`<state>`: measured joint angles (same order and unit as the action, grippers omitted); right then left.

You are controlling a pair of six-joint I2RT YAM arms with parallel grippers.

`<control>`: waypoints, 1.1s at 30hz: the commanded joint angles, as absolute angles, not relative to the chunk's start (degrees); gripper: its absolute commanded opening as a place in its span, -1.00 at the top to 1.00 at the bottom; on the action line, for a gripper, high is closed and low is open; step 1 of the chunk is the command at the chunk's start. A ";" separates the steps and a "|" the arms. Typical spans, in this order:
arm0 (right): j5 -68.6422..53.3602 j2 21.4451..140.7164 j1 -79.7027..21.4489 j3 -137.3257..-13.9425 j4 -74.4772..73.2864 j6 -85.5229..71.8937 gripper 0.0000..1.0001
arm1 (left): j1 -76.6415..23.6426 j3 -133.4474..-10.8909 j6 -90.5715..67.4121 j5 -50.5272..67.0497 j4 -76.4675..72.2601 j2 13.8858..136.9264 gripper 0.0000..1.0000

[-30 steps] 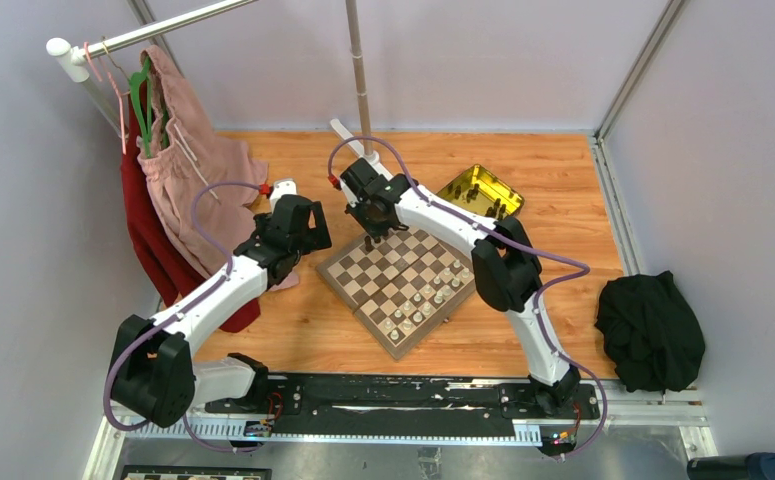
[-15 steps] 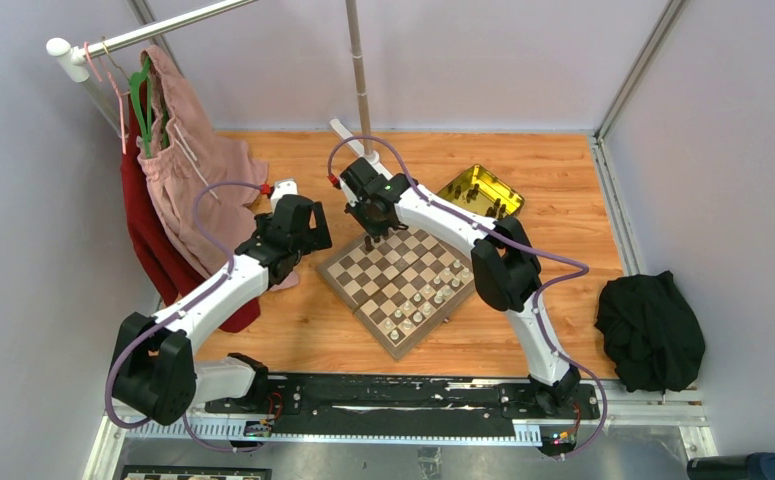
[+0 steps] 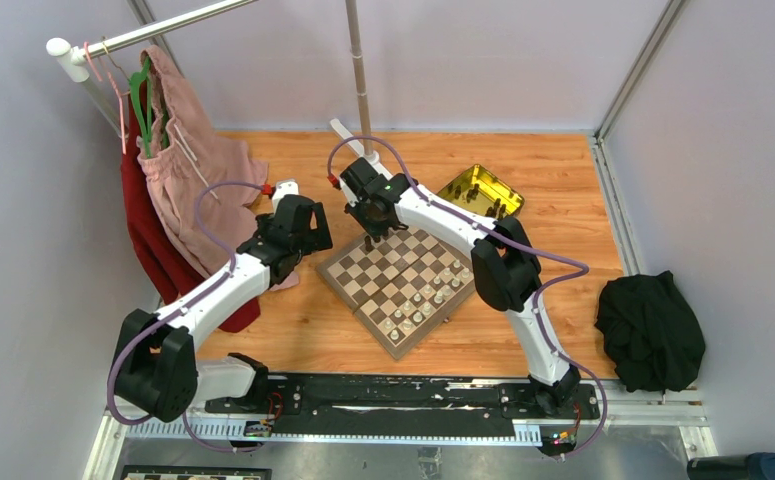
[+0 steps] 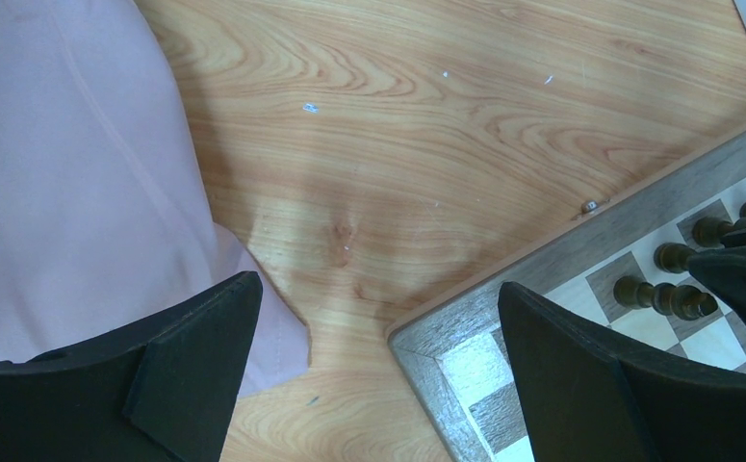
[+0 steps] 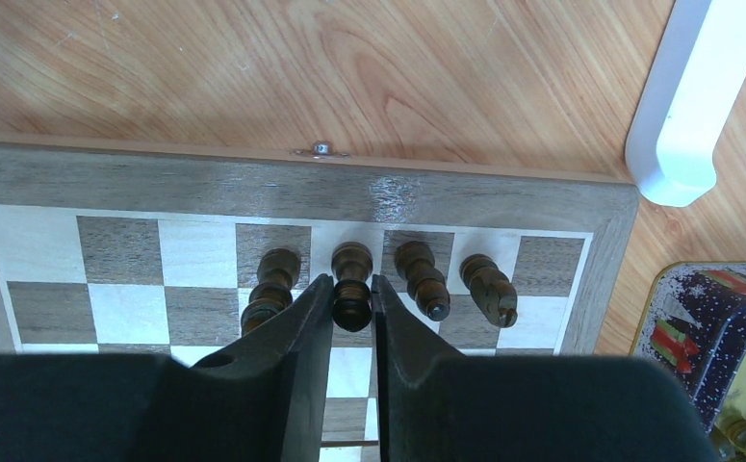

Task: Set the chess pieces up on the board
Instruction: Place the chess piece on the chessboard, then pick up the chess piece from the storage box.

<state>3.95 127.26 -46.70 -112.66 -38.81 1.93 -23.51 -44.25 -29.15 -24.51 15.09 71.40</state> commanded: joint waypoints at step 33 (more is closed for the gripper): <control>11.87 113.35 -34.38 -110.55 -36.75 -2.24 0.41 | -23.66 -47.61 -28.97 -24.78 15.03 72.91 -1.00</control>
<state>8.12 116.22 -40.62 -112.49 -37.71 0.99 -23.51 -45.84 -29.52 -24.43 15.16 72.36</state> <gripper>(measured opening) 0.279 0.997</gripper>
